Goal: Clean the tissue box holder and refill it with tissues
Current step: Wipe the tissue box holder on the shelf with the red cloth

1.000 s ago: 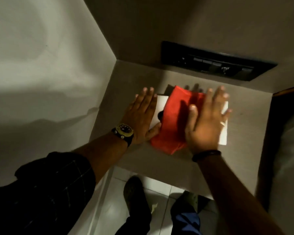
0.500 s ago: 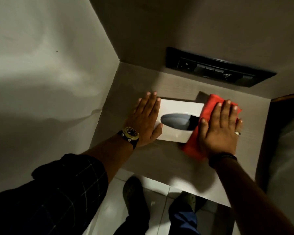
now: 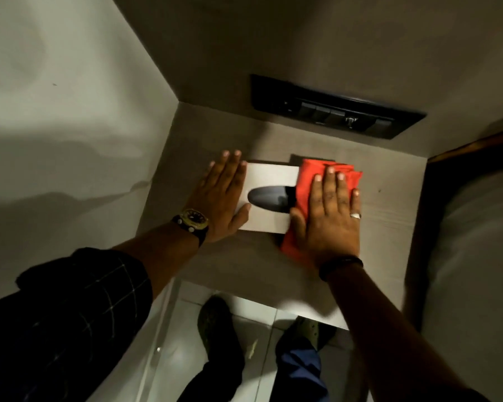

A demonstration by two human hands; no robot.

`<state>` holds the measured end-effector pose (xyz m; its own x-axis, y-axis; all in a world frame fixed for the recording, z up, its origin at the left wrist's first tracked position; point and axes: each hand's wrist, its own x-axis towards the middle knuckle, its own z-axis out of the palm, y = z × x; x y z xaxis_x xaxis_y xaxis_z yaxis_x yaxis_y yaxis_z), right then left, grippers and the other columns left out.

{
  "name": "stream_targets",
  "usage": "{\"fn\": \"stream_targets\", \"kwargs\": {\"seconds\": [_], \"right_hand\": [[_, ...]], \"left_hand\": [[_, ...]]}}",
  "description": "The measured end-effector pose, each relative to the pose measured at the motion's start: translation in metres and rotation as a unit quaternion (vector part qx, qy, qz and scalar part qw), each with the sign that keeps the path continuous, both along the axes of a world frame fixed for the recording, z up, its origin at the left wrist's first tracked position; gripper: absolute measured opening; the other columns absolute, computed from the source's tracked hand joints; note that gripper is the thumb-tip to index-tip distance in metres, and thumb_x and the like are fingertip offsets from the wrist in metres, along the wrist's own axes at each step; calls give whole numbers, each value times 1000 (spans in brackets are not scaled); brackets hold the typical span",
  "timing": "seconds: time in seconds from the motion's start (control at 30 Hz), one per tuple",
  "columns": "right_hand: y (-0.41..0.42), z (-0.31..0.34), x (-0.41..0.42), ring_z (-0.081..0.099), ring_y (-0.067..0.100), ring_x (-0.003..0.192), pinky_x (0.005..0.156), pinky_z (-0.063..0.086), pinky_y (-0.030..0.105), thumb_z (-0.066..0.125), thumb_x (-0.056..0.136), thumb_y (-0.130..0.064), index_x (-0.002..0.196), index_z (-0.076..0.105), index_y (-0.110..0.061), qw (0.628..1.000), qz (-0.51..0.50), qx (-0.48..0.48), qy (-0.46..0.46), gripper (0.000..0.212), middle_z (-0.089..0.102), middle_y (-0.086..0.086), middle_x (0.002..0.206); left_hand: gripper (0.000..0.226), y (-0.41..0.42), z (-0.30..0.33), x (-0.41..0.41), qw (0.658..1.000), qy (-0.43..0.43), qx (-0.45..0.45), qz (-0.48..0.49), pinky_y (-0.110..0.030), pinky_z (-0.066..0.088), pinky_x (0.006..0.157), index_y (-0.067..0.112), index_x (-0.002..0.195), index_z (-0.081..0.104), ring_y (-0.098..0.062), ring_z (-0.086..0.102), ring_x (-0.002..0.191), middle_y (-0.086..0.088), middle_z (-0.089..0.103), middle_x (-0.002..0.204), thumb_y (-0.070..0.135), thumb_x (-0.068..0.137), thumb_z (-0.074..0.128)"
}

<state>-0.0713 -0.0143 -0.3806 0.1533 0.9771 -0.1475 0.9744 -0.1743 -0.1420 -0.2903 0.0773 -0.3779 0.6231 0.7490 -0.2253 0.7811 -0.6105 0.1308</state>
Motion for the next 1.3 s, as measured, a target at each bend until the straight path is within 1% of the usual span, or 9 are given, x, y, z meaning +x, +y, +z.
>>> {"fn": "stream_targets", "kwargs": {"seconds": [0.13, 0.27, 0.47, 0.6, 0.83, 0.9, 1.03, 1.2, 1.3], "right_hand": [[-1, -2, 11, 12, 36, 147, 118, 11, 52, 26, 95, -52, 152, 14, -5, 994, -111, 12, 5, 75, 14, 20, 159], [30, 0, 0, 9, 38, 147, 118, 8, 51, 21, 93, -56, 152, 6, -4, 963, -264, 3, 50, 80, 6, 21, 160], [26, 6, -1, 2, 34, 149, 119, -2, 51, 15, 92, -55, 153, 12, -9, 1000, -2, -7, 16, 76, 7, 15, 161], [13, 4, 0, 7, 33, 149, 120, 2, 50, 22, 93, -51, 152, 15, -8, 999, -42, 11, 25, 74, 12, 15, 160], [17, 6, -4, 16, 37, 146, 120, 7, 49, 41, 91, -23, 147, 29, 0, 989, -84, 55, 104, 62, 22, 22, 156], [18, 15, -1, 19, 35, 146, 121, 8, 44, 44, 90, -14, 146, 32, 0, 974, -117, 73, 179, 59, 25, 21, 155], [3, 49, -1, 30, 33, 143, 119, 21, 37, 44, 92, 1, 143, 35, 2, 899, -228, 145, 344, 52, 34, 20, 152], [-42, 117, 7, 36, 32, 140, 113, 25, 25, 41, 97, -4, 144, 34, 1, 836, -323, 255, 363, 48, 38, 19, 149], [-67, 172, 36, 38, 29, 139, 113, 31, 31, 40, 97, -9, 145, 34, -2, 804, -355, 334, 341, 49, 39, 17, 149]], "left_hand": [[81, 0, -1, 3, 1000, 8, -7, 5, -48, 5, 120, 2, 150, 4, -36, 0, 147, -20, 3, 159, 48, 88, 28], [79, 0, -1, 1, 1000, -2, 3, 4, -48, 6, 119, 0, 149, 10, -38, 4, 146, -22, 8, 158, 48, 89, 27], [79, 1, -1, 0, 1000, 2, -1, -8, -50, 7, 119, -1, 149, 10, -38, 4, 146, -22, 8, 158, 47, 89, 27], [79, 2, 3, 1, 1000, 4, -2, -16, -50, 8, 119, -1, 149, 11, -38, 6, 146, -23, 10, 158, 46, 88, 28], [80, 2, 10, 3, 999, 35, -17, -7, -46, 2, 118, -1, 149, 7, -38, 3, 146, -23, 4, 158, 48, 88, 25], [81, 3, 15, 3, 998, 49, -24, -12, -45, -2, 118, 0, 149, 2, -37, -2, 147, -23, -2, 158, 47, 88, 27], [82, 2, 40, 9, 998, 62, -12, -22, -44, -4, 117, -2, 149, 5, -38, 0, 146, -24, 1, 158, 47, 86, 25], [80, -7, 100, 33, 997, 41, 5, -61, -51, 12, 118, -4, 147, 18, -41, 12, 145, -26, 13, 155, 45, 83, 25], [76, -20, 138, 63, 995, 11, -8, -96, -56, 19, 115, -5, 145, 24, -44, 17, 142, -27, 19, 154, 42, 85, 30]]}}
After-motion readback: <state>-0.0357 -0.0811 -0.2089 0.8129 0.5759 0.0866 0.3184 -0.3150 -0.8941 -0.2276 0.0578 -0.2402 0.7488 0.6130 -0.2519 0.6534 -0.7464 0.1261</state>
